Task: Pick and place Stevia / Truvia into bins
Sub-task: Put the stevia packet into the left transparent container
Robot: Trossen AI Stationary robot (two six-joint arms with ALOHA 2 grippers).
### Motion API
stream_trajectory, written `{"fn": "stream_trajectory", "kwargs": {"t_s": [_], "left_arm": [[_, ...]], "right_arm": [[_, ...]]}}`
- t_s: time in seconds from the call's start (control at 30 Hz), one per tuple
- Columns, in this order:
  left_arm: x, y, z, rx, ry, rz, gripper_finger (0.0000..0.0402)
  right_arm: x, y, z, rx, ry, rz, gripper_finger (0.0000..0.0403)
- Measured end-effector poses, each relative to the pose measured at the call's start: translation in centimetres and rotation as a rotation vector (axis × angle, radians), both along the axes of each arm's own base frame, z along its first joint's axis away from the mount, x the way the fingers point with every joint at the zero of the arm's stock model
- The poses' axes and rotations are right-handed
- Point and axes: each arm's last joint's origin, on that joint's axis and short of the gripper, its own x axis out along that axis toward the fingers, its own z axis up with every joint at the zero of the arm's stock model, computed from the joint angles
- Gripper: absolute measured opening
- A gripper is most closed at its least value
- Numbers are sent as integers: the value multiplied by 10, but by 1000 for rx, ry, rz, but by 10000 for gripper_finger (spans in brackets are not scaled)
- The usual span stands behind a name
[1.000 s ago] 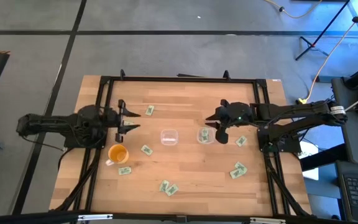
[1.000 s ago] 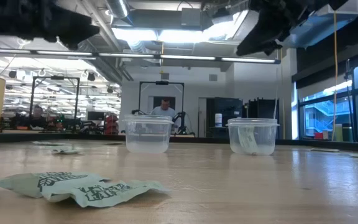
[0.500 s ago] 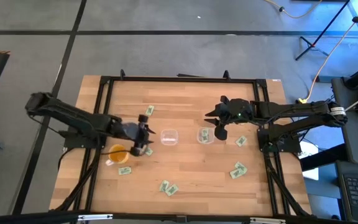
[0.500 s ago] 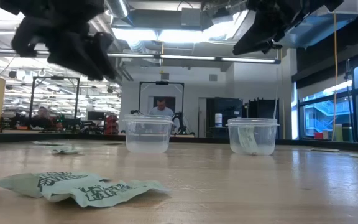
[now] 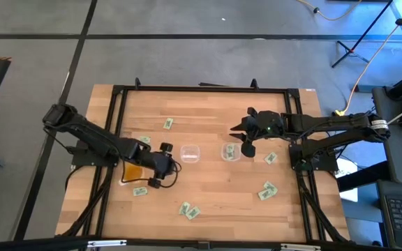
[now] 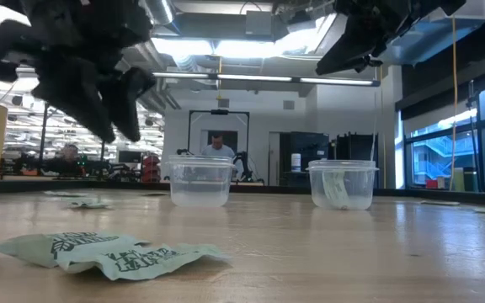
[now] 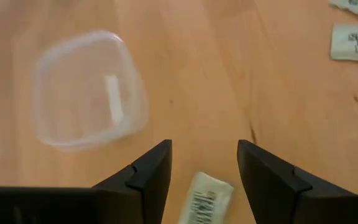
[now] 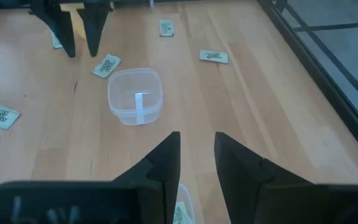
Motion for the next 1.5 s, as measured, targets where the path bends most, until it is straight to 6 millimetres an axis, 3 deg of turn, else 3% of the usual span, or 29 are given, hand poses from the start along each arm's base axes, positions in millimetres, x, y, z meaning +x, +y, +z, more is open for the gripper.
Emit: {"fn": "stream_trajectory", "kwargs": {"t_s": [0.4, 0.9, 1.5], "left_arm": [[6, -3, -34, 62, 212, 15, 161], [9, -6, -57, 43, 325, -8, 125], [8, -6, -54, 33, 309, -19, 47]], "right_arm": [[0, 0, 0, 0, 0, 0, 102], [0, 0, 0, 0, 1, 0, 102], [1, 0, -1, -1, 6, 1, 102]]}}
